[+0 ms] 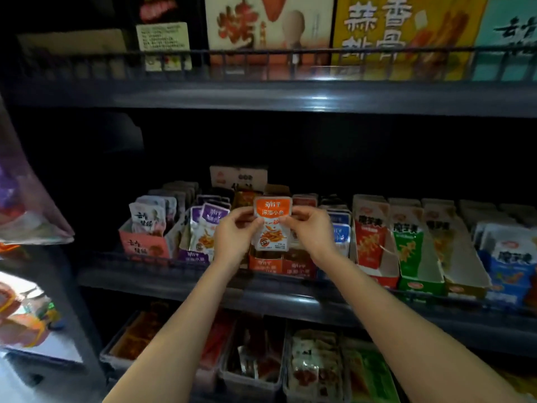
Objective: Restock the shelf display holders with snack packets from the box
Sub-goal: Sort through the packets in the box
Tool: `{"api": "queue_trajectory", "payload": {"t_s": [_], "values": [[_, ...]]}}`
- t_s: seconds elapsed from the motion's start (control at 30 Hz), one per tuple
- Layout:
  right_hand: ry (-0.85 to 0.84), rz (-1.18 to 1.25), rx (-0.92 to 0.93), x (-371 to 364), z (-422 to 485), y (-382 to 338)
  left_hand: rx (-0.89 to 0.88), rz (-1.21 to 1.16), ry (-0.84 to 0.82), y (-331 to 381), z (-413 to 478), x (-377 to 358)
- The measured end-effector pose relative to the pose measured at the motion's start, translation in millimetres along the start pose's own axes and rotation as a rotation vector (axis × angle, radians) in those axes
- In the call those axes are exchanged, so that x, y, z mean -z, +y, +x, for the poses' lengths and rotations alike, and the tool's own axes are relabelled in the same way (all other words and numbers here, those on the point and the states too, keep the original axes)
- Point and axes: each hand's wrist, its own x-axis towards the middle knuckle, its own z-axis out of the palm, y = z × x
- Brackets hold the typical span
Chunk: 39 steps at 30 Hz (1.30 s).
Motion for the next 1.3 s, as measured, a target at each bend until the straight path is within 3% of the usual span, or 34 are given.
{"api": "queue_trajectory", "payload": {"t_s": [0.2,0.43,0.77,0.93,1.3], "values": [[0.029,-0.12,-0.047,-19.2,39.7,22.3,0.042,0.121,-0.051,-24.3,37.1,-13.4],[0.057,-0.1,0.005,-28.9,50.9,33.3,-0.019,0.197,-0.054,-34.5,52.8,-17.0],[0.154,-0.255,0.049,-40.3,40.4,54.5,-0.028,0.346,-0.206,-45.2,61.4,-13.3],[0.097,-0.624,0.068,-28.9,46.8,57.8,-0.03,0.399,-0.164,-51.1,55.6,-21.7],[0.064,-0.735,0.059,-29.7,48.7,51.3,-0.075,0.482,-0.067,-51.8,49.0,-26.5]]}}
